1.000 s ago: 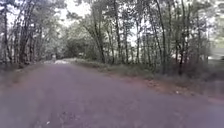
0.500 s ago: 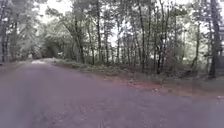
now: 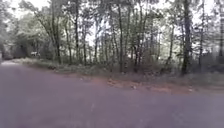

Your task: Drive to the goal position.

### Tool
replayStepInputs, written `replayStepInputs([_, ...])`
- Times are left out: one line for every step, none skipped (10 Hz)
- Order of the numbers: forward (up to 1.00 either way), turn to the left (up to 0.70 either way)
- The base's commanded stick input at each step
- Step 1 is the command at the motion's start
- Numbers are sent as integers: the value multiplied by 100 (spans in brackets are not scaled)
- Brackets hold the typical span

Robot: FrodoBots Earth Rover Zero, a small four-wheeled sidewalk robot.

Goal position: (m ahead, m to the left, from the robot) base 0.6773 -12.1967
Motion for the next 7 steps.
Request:
replayStepInputs([0, -70])
replayStepInputs([0, -70])
replayStepInputs([0, -70])
replayStepInputs([0, -70])
replayStepInputs([0, -70])
replayStepInputs([0, -70])
replayStepInputs([0, -70])
